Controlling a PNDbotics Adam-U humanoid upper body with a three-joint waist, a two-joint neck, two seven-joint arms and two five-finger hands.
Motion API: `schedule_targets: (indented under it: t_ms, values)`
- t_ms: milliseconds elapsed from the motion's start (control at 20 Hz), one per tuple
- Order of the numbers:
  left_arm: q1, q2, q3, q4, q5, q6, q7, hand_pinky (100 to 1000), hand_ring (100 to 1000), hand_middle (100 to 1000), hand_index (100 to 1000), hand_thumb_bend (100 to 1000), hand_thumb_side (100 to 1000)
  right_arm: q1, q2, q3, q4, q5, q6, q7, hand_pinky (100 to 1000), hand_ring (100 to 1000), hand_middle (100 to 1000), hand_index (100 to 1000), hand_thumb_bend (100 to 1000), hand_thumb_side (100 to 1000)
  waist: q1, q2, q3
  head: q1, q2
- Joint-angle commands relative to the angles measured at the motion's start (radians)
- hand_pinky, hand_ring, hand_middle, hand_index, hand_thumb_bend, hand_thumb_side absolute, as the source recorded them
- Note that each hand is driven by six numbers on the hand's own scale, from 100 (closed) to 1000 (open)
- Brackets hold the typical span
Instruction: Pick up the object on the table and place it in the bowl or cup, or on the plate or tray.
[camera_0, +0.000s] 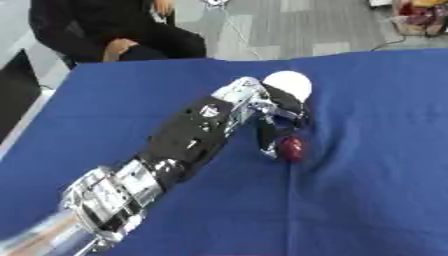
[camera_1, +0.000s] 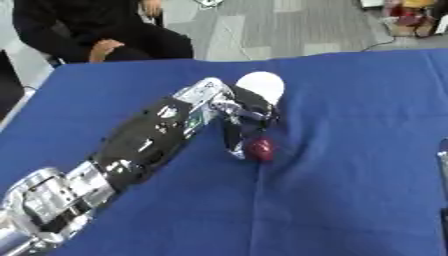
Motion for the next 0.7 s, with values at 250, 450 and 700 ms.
schedule_targets:
  t_ms: [250,450,700]
  values:
    - [-0.014,0.018,0.007,-0.011,-0.002,-0.001,-0.054,100,221,424,546,528,493,-0.014,-0.007,-0.002,-0.015,-0.002,0.0,0.001,374,505,589,687,100,1000,-0.006,-0.013,0.0,0.004,-0.011]
    - [-0.011,0.012,0.01,-0.007,0.003,-0.014,-0.06,100,278,483,664,534,539,-0.016,-0.005,-0.002,-0.015,-0.002,0.0,0.001,375,505,589,687,100,1000,-0.005,-0.012,-0.002,0.005,-0.012]
    - [-0.007,0.001,0.008,0.0,0.004,-0.023,-0.06,100,334,544,712,536,566,-0.019,-0.001,-0.001,-0.015,-0.003,-0.001,0.001,376,505,589,687,100,1000,-0.005,-0.012,-0.008,0.007,-0.014]
